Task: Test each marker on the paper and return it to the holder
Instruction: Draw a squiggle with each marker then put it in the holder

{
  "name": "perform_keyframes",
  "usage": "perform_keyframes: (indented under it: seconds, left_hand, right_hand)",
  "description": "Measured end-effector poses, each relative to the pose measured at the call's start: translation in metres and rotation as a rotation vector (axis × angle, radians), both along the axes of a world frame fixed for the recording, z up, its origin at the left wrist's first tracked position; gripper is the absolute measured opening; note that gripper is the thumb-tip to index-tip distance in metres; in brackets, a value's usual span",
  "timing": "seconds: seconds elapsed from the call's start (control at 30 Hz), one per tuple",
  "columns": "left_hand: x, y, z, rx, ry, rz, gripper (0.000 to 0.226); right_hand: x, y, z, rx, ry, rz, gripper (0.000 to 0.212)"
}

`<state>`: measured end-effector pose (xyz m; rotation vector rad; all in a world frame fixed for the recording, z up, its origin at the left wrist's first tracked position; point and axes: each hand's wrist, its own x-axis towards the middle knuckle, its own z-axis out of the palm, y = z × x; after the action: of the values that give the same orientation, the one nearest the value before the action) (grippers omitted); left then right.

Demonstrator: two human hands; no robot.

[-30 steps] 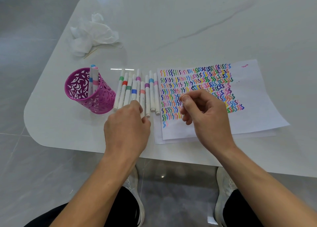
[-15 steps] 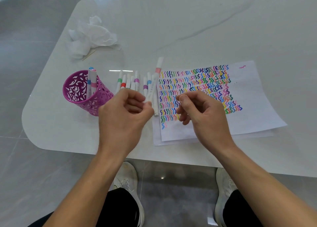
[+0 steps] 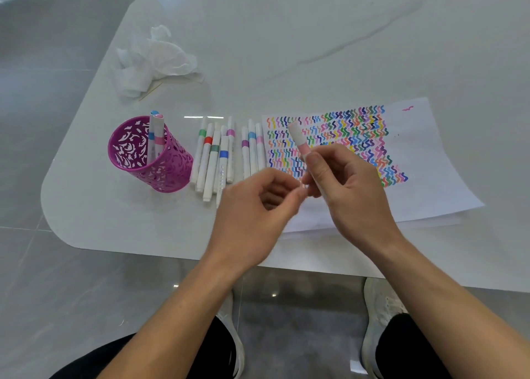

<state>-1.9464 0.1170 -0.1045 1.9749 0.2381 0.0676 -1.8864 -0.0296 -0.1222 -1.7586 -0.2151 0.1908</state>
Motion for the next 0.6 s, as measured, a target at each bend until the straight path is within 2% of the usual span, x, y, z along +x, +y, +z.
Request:
perform_keyframes:
  seconds: [0.1,0.2,0.3,0.43,0.6]
  left_hand:
    - [0.005,0.010,0.002,-0.053,-0.019,0.083,0.027]
    - [0.007,0.015,0.003,-0.094,-0.031,0.061,0.039]
    - [0.007,0.016,0.002,0.066,-0.047,0.002,0.027]
    - [0.006,0.014,-0.001,0.283,-0.059,-0.110,0.023]
    - [0.006,0.013,-0.004,0.445,-0.024,-0.192,0.021]
  right_hand:
    - [0.002,-0.004,0.000,-0.175,-0.161,0.096,0.010]
    - [0.003,-0.009,-0.002,-0.331,-0.291,0.202,0.009]
    - [0.002,-0.013,-0.006,-0.434,-0.316,0.263,0.013]
    - [0.004,-0.018,-0.007,-0.594,-0.380,0.300,0.039]
    - [0.002,-0.021,-0.007,-0.675,-0.441,0.312,0.038]
